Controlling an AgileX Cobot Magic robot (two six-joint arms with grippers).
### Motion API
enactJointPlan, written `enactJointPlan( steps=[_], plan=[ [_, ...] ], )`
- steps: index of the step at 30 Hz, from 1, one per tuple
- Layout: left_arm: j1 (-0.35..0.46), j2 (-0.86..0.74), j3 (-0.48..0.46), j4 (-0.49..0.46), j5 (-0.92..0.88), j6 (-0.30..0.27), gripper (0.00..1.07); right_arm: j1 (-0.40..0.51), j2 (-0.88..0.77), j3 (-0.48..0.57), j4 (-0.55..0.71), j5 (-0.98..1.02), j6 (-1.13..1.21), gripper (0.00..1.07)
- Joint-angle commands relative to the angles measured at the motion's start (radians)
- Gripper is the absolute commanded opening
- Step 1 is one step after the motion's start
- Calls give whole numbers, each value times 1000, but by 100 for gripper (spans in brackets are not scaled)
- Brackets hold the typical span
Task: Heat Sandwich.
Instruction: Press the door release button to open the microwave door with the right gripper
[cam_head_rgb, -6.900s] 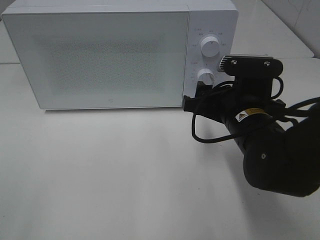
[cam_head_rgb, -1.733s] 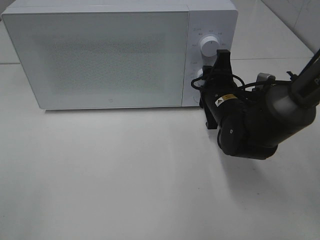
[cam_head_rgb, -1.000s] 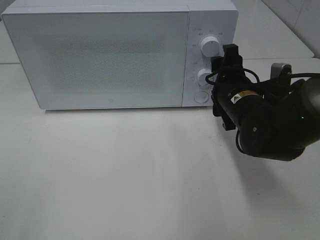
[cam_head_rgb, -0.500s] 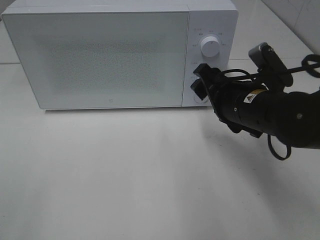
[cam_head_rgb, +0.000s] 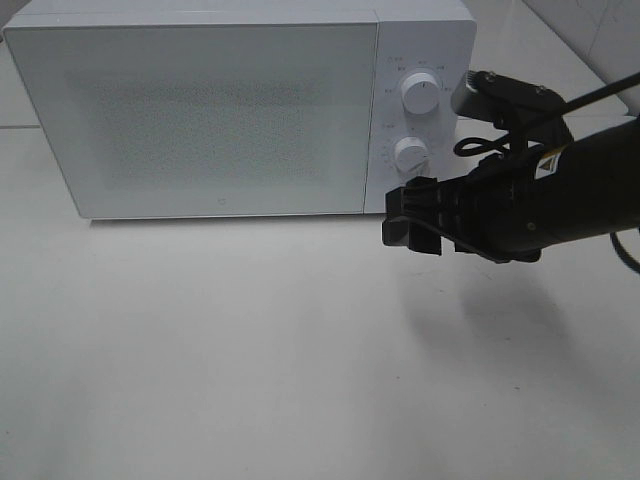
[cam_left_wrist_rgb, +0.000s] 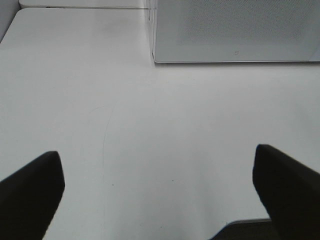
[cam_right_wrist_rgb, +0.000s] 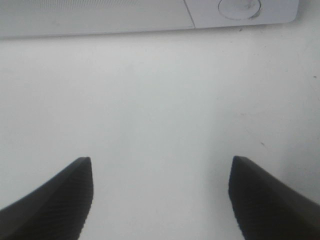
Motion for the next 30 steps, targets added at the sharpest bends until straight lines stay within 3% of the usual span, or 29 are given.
enactJointPlan(
  steps=[1, 3, 7, 17, 30],
  plan=[
    [2, -17, 2, -8, -12, 1, 97, -6, -40, -62, -163, 216, 14, 75],
    [2, -17, 2, -8, -12, 1, 97, -6, -81, -111, -255, 353, 51, 75],
    [2, -17, 2, -8, -12, 1, 97, -6, -125, -141, -303, 466, 55, 75],
    [2, -17, 2, -8, -12, 1, 97, -6, -380, -152, -353, 740, 55, 75],
    [2, -17, 2, -8, -12, 1, 97, -6, -674, -148, -395, 956, 60, 75]
  ],
)
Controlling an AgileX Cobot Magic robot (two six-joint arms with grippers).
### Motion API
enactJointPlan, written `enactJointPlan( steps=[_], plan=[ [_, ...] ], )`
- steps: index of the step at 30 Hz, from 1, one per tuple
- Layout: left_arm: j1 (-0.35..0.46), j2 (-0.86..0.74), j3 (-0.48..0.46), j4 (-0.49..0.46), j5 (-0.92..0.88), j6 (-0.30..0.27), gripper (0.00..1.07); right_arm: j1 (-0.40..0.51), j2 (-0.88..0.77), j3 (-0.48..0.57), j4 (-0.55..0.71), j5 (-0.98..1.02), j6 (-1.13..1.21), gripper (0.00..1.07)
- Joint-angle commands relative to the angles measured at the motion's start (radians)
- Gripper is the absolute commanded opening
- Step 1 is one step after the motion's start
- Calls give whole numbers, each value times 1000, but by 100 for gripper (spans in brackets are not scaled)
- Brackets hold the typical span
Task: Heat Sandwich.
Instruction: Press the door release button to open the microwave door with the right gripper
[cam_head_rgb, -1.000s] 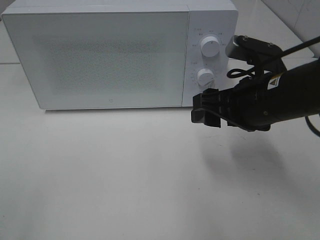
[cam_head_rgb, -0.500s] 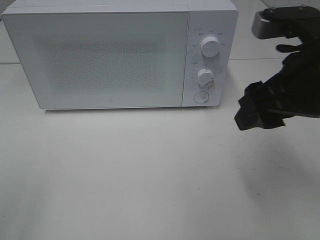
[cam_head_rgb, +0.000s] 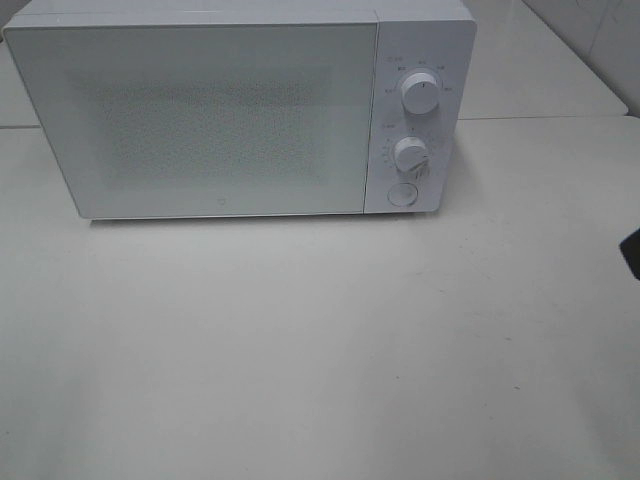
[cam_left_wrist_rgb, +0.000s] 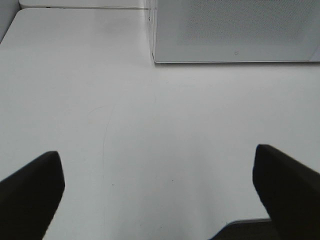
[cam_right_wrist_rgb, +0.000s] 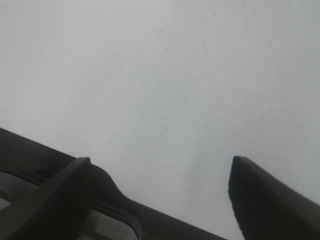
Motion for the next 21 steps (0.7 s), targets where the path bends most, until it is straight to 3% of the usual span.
enactJointPlan(
  steps=[1, 10, 15, 18, 21],
  plan=[
    [2, -17, 2, -8, -12, 1, 97, -5, -56, 0, -14, 42, 7, 75],
    [2, -17, 2, -8, -12, 1, 97, -10, -246, 3, -53, 143, 20, 76],
    [2, -17, 2, -8, -12, 1, 97, -132, -341, 4, -53, 151, 7, 76],
    [2, -17, 2, -8, -12, 1, 97, -259, -419, 4, -51, 157, -25, 76],
    [2, -17, 2, -8, -12, 1, 97, -310, -454, 4, -41, 158, -45, 76]
  ],
)
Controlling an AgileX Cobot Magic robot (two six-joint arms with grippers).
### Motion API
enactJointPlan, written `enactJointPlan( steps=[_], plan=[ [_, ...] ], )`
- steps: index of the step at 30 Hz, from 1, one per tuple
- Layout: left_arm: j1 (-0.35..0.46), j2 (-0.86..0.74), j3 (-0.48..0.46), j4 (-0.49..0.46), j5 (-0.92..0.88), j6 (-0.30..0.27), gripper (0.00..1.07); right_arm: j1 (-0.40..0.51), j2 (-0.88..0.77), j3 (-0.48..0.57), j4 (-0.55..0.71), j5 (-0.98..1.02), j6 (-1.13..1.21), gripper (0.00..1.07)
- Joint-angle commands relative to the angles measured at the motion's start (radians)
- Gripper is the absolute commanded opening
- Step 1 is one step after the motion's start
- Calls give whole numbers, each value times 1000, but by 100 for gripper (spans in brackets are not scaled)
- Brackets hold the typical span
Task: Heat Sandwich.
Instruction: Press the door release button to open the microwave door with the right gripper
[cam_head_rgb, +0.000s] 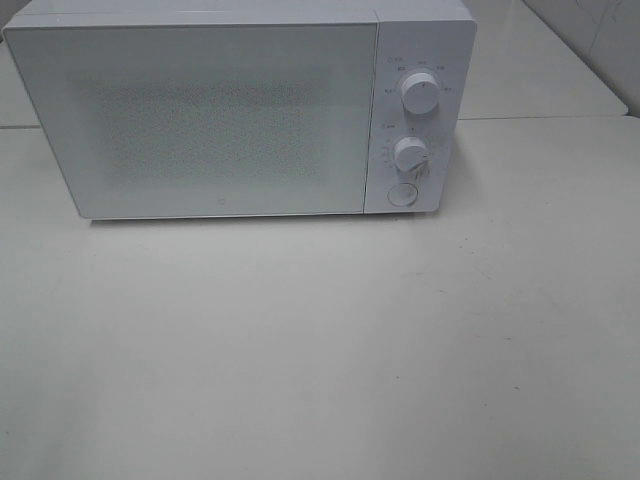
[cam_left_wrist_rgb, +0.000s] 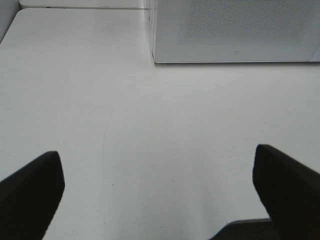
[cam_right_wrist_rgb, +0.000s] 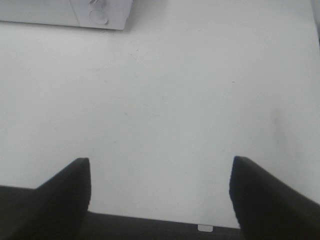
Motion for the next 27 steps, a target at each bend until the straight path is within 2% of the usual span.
enactJointPlan(
  steps=[1, 4, 7, 14, 17, 19, 27],
  plan=[
    [2, -17, 2, -8, -12, 1, 97, -113, -88, 16, 8, 10, -42, 76],
    [2, -17, 2, -8, -12, 1, 97, -152, -131, 35, 8, 10, -42, 76],
    [2, -17, 2, -8, -12, 1, 97, -219, -230, 100, 15, 14, -42, 76],
    [2, -17, 2, -8, -12, 1, 97, -297, -366, 202, 16, -3, -57, 76],
    [2, -17, 2, -8, -12, 1, 97, -297, -391, 230, 28, -24, -57, 76],
    [2, -17, 2, -8, -12, 1, 97, -297, -441, 289, 50, -68, -60, 76],
    [2, -15, 2, -8, -12, 1, 97, -297, -446, 325, 68, -191, -68, 76]
  ],
)
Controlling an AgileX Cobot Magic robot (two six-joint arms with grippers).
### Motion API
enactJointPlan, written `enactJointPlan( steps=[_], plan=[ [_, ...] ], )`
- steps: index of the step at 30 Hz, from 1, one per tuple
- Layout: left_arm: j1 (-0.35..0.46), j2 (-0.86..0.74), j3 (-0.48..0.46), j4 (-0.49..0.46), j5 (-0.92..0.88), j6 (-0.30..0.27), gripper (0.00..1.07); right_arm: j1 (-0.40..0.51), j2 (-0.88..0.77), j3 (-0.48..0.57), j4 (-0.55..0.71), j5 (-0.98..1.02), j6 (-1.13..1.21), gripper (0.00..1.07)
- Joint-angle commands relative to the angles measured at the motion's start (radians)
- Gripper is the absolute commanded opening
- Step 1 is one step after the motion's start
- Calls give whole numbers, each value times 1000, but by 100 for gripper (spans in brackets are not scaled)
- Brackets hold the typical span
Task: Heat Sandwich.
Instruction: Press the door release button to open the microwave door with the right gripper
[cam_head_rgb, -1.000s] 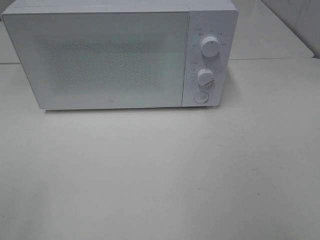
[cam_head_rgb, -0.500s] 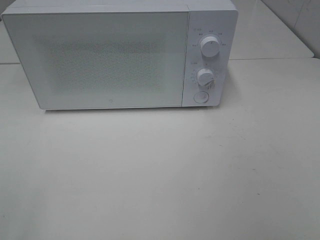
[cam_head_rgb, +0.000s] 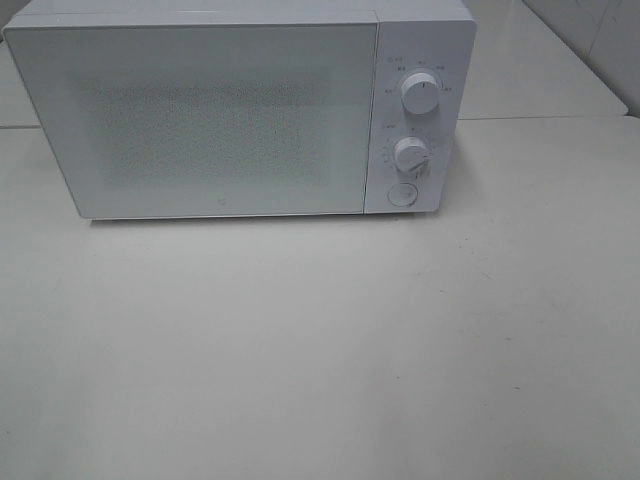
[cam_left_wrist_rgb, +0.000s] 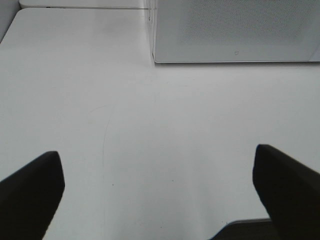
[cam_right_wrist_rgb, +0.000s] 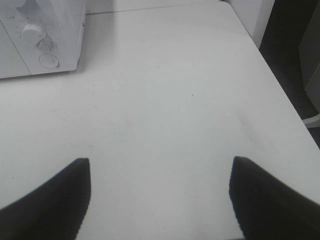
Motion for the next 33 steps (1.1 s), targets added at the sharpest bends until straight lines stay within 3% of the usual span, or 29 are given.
enactJointPlan(
  steps=[1, 20, 33],
  plan=[
    [2, -15, 2, -8, -12, 1, 97, -4, -29, 17, 10, -42, -20, 76],
    [2, -15, 2, -8, -12, 1, 97, -4, -15, -11, 4, -58, -29, 77],
    [2, -15, 2, -8, -12, 1, 97, -4, 236, -50, 3, -256, -25, 76]
  ],
)
